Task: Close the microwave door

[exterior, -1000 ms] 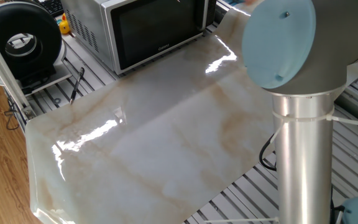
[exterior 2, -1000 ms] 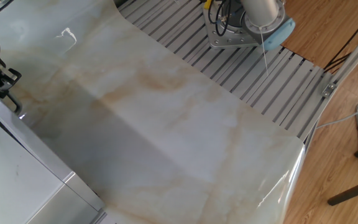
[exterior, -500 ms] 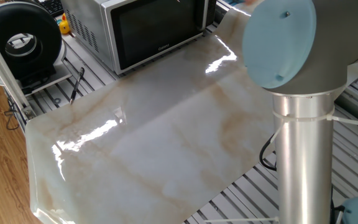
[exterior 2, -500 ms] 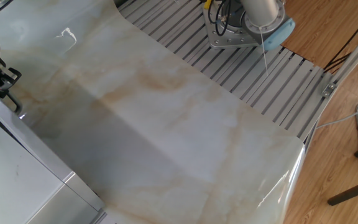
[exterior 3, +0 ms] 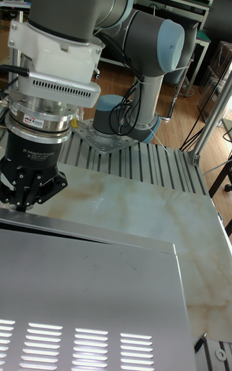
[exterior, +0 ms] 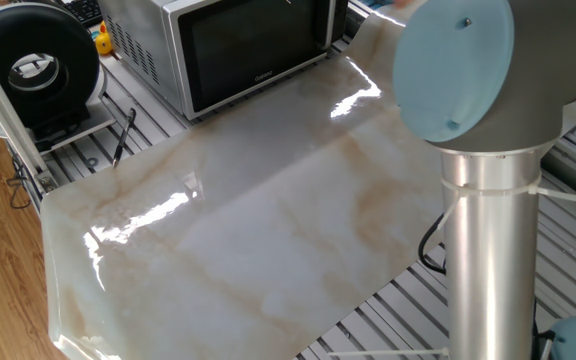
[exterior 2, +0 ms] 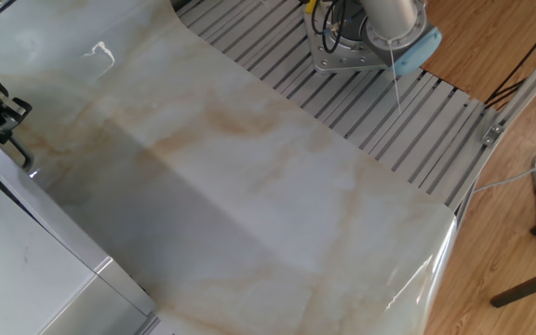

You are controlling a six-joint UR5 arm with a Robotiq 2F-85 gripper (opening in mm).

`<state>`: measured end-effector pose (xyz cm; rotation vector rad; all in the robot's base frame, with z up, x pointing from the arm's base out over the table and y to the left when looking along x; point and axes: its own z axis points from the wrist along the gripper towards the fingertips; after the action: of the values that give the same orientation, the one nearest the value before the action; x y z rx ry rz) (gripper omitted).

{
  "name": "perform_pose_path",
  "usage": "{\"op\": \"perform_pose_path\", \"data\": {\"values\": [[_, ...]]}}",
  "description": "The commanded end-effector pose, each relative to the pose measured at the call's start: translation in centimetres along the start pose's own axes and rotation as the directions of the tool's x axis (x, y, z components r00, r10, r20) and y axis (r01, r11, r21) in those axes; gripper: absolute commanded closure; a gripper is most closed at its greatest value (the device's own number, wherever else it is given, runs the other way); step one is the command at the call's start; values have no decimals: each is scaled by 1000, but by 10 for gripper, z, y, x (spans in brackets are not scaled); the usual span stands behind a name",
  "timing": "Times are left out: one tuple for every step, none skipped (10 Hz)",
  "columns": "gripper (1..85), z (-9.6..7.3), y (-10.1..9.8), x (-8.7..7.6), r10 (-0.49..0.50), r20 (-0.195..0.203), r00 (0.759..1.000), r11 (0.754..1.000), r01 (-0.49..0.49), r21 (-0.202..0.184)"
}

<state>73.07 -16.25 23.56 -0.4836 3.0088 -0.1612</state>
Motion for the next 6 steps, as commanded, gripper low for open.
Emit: {"op": "perform_pose_path", "data": {"values": [[843, -1, 2, -3, 0, 5, 1000, 1000, 0, -8], [843, 0, 2, -3, -1, 4, 1000, 1000, 1, -7], [843, 0, 3, -4, -1, 6, 1000, 1000, 1, -11], [843, 0, 3, -4, -1, 6, 1000, 1000, 1, -13], [843, 0, 4, -5, -2, 6, 1000, 1000, 2, -13], [843, 0, 3, -6, -7, 5, 1000, 1000, 7, -8]]}}
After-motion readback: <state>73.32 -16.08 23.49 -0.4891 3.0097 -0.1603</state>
